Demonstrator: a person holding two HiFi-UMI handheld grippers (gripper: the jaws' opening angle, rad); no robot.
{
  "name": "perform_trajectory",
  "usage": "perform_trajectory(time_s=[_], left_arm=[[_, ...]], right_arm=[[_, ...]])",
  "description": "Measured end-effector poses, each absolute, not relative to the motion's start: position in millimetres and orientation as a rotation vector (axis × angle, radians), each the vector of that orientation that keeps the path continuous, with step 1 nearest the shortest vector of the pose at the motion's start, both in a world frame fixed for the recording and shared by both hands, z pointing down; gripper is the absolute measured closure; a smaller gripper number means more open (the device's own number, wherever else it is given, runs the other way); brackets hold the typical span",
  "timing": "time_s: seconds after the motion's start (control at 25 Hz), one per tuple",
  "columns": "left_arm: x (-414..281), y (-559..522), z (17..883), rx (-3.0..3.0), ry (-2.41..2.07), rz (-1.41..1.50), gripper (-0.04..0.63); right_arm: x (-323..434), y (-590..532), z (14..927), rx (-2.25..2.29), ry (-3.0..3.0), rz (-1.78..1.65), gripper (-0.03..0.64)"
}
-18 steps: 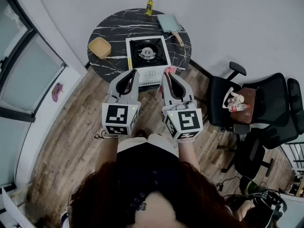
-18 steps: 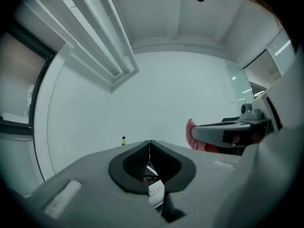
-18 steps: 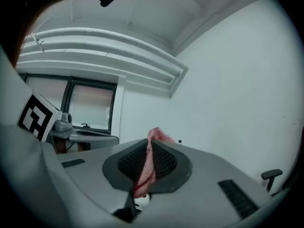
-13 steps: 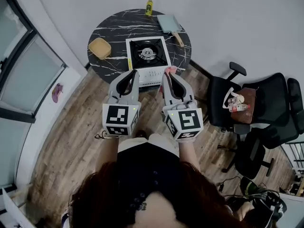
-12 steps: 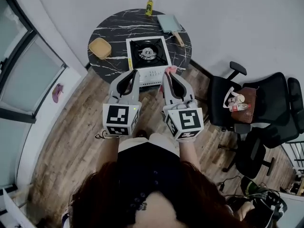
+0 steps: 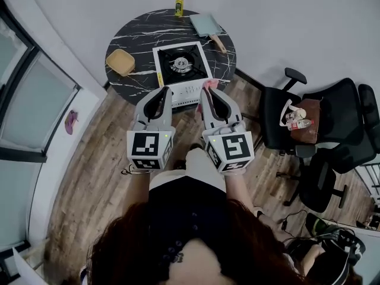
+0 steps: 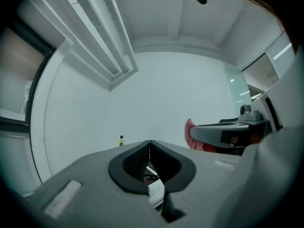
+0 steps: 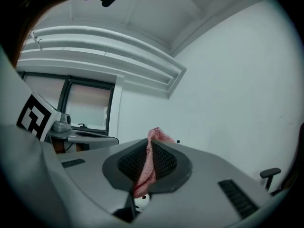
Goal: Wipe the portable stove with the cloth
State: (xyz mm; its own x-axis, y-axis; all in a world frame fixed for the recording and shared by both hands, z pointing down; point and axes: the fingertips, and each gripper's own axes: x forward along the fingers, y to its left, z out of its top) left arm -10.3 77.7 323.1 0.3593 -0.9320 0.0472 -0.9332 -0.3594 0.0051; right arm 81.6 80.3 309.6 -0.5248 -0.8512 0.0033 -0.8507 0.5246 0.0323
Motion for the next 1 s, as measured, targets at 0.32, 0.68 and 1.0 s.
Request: perform_trajectory(time_s=[0.32,0.68,1.0], left_arm=[[-5,65,327,2.578,-1.728,0.069,0.583],[-6,36,324,2.574,-1.746,0.07,0.583],[-11,4,323,2.55,-1.775,0.073,0.583]], right_arm=[[78,67,313,1.503,-2.722,-0.062,0.597],[77,35,316,1.47,-2.748,-0.052,0.597],[75,0,317,1.43,-2.763,-0.053,0.597]])
